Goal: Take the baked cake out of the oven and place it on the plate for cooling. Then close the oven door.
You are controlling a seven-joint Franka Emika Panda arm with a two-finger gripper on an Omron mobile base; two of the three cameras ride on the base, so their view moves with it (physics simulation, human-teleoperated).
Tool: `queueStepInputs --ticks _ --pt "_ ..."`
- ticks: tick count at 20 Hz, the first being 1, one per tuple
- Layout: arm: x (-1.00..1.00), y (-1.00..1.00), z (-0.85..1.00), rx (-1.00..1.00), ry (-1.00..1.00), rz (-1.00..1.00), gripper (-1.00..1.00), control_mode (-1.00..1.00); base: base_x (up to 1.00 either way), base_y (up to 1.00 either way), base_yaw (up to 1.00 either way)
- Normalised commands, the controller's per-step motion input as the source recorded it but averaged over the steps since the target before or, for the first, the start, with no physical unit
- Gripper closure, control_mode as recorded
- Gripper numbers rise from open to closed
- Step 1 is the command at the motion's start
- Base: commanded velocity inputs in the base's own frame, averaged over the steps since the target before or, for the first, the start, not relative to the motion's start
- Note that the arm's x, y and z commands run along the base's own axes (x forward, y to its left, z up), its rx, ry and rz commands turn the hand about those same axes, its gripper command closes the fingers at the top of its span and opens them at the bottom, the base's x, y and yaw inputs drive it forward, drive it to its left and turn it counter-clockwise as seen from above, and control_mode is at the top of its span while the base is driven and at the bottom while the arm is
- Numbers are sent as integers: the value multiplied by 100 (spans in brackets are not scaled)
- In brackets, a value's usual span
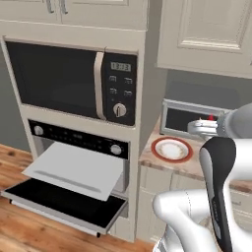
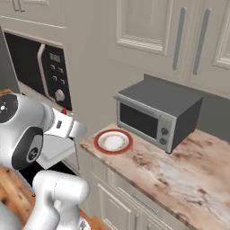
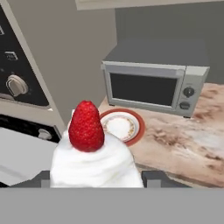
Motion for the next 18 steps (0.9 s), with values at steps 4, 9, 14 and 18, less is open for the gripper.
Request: queueStepInputs --ticks 4,9,14,18 --pt "0 0 0 0 0 0 100 100 24 -38 21" --pt "0 0 0 0 0 0 100 100 8 -22 6" --pt "0 0 0 0 0 0 100 100 23 -12 0" --pt "0 0 0 0 0 0 100 100 26 -11 0"
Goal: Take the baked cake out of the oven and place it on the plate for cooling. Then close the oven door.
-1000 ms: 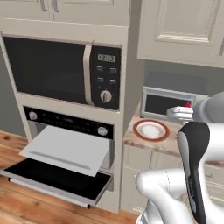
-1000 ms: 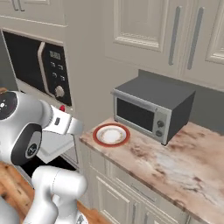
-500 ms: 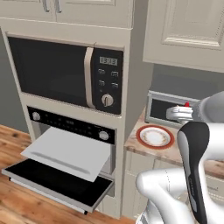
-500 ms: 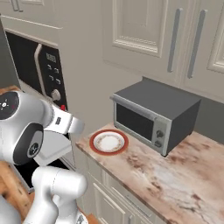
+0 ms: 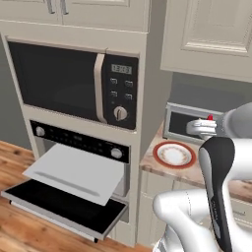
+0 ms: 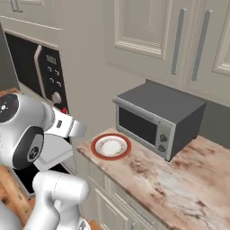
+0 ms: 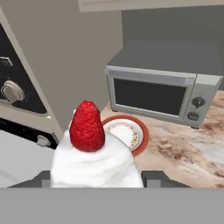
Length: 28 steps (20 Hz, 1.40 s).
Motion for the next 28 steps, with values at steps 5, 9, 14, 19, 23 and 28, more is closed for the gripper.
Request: queueStepInputs --ticks 5,9,14,19,23,28 --pt "0 0 0 0 0 0 100 100 36 -6 0" --pt "0 0 0 0 0 0 100 100 42 -2 0" --pt "0 0 0 0 0 0 100 100 33 0 0" --pt "0 0 0 0 0 0 100 100 35 9 -5" --pt "0 0 0 0 0 0 100 100 22 16 -6" --pt "0 0 0 0 0 0 100 100 0 18 -4"
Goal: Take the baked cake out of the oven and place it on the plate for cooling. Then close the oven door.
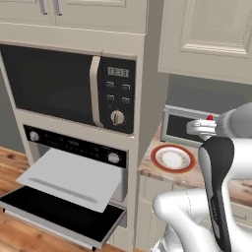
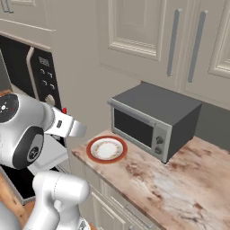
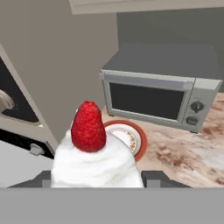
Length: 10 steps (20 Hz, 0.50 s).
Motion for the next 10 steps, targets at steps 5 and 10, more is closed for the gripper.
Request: queueStepInputs --ticks 5,10 --pt "0 0 0 0 0 0 100 100 0 18 -2" --pt "0 0 0 0 0 0 100 100 -12 28 -1"
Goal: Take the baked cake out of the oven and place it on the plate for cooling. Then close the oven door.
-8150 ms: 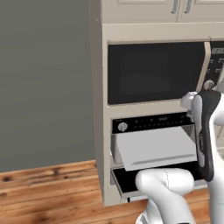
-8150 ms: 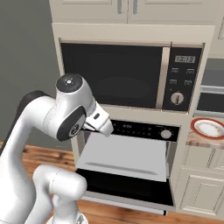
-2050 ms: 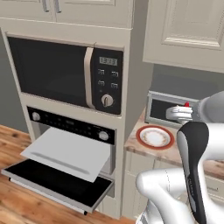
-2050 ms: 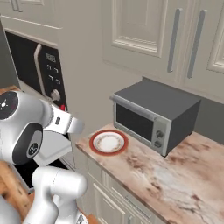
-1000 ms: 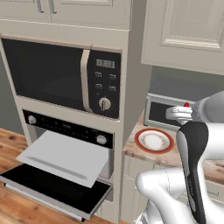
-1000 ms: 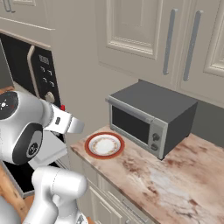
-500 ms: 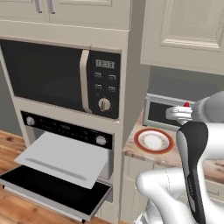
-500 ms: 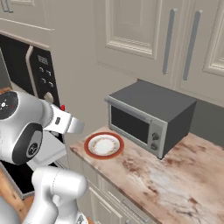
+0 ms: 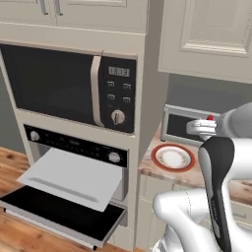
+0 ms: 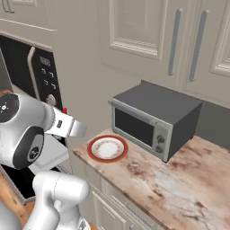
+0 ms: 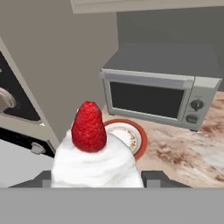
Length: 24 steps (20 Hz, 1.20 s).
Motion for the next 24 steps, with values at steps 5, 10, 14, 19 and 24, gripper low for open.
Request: queueStepInputs --ticks 5,10,14,19,24 --pt "0 0 0 0 0 0 100 100 -46 17 0" --pt "0 0 0 0 0 0 100 100 -12 7 -1" --pt "0 0 0 0 0 0 100 100 2 26 -5" --pt "0 0 0 0 0 0 100 100 0 30 -13" --pt "0 0 0 0 0 0 100 100 12 25 -16"
